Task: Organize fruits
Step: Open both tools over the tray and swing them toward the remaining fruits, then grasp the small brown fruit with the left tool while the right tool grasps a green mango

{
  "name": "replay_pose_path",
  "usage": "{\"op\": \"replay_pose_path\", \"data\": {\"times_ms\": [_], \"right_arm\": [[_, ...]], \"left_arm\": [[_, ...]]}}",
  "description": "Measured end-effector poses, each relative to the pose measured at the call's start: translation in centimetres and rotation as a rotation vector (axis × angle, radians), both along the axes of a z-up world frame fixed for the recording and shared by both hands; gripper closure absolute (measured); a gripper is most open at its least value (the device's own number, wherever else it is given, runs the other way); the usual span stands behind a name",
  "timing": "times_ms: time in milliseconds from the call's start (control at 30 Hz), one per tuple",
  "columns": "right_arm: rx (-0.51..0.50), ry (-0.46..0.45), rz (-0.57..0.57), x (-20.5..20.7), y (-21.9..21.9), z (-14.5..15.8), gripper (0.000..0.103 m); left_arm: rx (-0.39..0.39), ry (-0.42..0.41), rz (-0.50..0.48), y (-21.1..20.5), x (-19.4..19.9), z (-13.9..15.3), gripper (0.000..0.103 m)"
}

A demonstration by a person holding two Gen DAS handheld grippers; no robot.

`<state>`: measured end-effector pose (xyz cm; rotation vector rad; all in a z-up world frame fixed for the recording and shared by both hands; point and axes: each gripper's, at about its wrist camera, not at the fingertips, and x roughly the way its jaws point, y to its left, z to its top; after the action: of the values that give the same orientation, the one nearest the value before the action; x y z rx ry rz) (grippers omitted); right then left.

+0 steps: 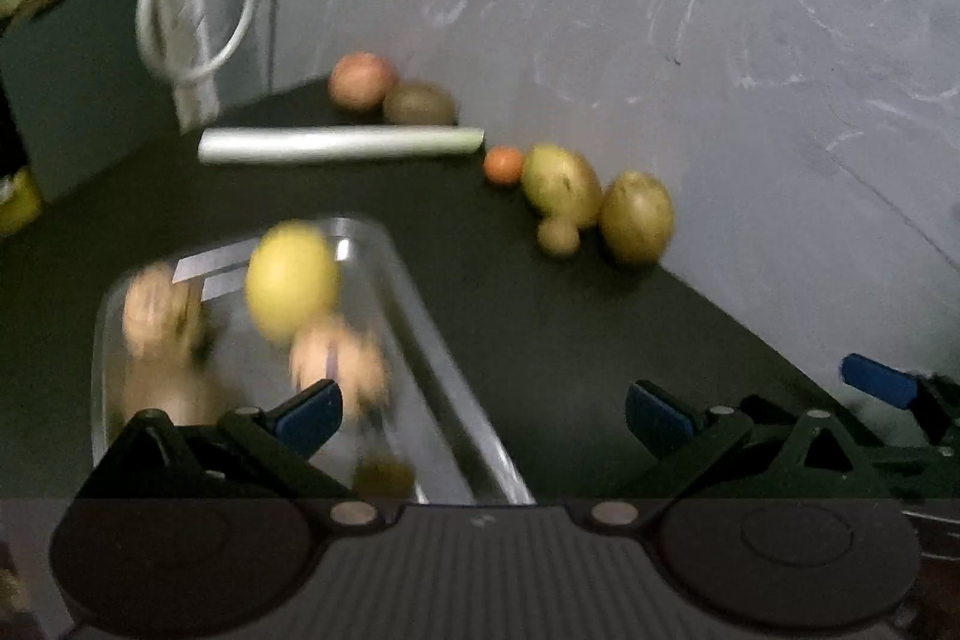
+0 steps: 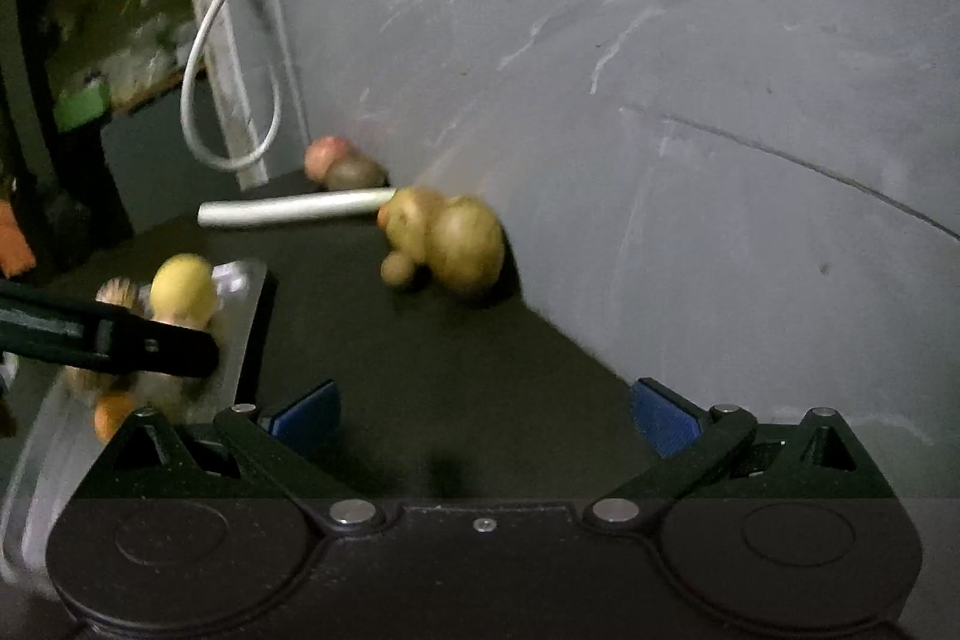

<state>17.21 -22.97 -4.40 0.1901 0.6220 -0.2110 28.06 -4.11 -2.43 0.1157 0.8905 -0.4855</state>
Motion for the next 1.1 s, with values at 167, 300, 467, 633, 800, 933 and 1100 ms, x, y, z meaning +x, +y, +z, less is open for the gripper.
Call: {"op": "replay_pose_path", "data": {"times_ms": [167, 300, 467, 633, 800, 933, 1100], "right_arm": [[0.118, -0.042, -0.030, 2.8, -1.8, 0.2, 0.001], [0.254, -0.044, -0.097, 5.3, -3.1, 0.2, 0.001], [0.357, -0.071, -0.179, 7.8, -4.1, 0.2, 0.001], [0.376, -0.080, -0.213, 10.3, -4.1, -0.3, 0.008], [0.388, -0.059, -0.211, 12.0, -3.7, -1.3, 0.017], [0.378, -0.046, -0.210, 12.9, -3.7, -1.8, 0.022], [0.387, -0.020, -0.228, 13.7, -4.1, -2.6, 0.027]], "left_arm": [[0.084, -0.086, -0.093, -2.4, 4.4, -0.6, 0.001], [0.140, -0.138, -0.178, -4.4, 6.5, -1.7, 0.001], [0.168, -0.148, -0.263, -6.7, 7.9, -3.6, 0.002], [0.169, -0.139, -0.298, -8.7, 9.1, -5.2, 0.009], [0.152, -0.139, -0.327, -9.6, 9.7, -5.7, 0.016], [0.131, -0.136, -0.356, -10.1, 9.7, -6.2, 0.023], [0.113, -0.129, -0.374, -10.5, 10.0, -6.9, 0.034]]}}
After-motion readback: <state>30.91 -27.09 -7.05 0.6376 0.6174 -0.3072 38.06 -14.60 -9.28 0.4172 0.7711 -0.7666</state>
